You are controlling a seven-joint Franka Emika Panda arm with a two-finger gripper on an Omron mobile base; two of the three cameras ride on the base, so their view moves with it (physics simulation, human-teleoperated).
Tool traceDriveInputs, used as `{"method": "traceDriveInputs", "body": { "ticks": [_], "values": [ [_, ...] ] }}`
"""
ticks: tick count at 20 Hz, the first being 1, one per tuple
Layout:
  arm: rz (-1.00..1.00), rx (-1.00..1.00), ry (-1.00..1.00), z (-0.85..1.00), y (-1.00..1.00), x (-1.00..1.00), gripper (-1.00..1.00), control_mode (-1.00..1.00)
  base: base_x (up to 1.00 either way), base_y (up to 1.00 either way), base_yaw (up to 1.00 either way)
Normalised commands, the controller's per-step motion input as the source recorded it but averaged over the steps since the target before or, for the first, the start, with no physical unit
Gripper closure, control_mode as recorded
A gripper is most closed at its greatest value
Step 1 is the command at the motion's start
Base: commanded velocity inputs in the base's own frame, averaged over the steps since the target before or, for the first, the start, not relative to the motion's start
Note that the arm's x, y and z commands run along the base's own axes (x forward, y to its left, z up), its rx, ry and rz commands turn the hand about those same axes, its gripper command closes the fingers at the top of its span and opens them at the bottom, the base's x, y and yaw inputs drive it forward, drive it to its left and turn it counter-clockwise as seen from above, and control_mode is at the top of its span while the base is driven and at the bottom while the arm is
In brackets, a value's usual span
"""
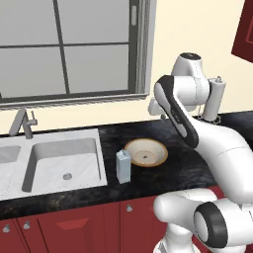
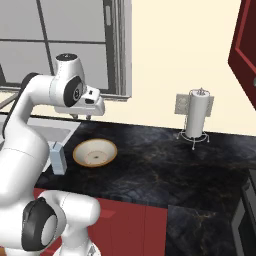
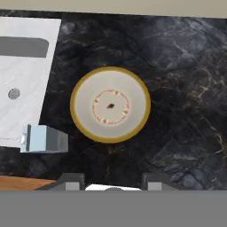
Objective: Gather the eggs and milk located in the vicinity of the sink area and place them right next to the bowl.
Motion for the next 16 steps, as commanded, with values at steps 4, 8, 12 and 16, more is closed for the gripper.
{"method": "traceDriveInputs", "body": {
  "ticks": [4,8,12,16],
  "values": [
    [0.0,0.0,0.0,0.0,0.0,-0.12,-1.0,-1.0,0.0,0.0,0.0],
    [0.04,0.0,0.03,-0.05,0.0,-0.36,-1.0,-1.0,0.0,0.0,0.0],
    [0.13,0.01,0.13,-0.12,0.34,-0.41,-1.0,-1.0,0.0,0.0,0.0],
    [0.12,-0.01,0.32,-0.08,0.96,-0.11,-1.0,-1.0,0.0,0.0,0.0]
  ]
}}
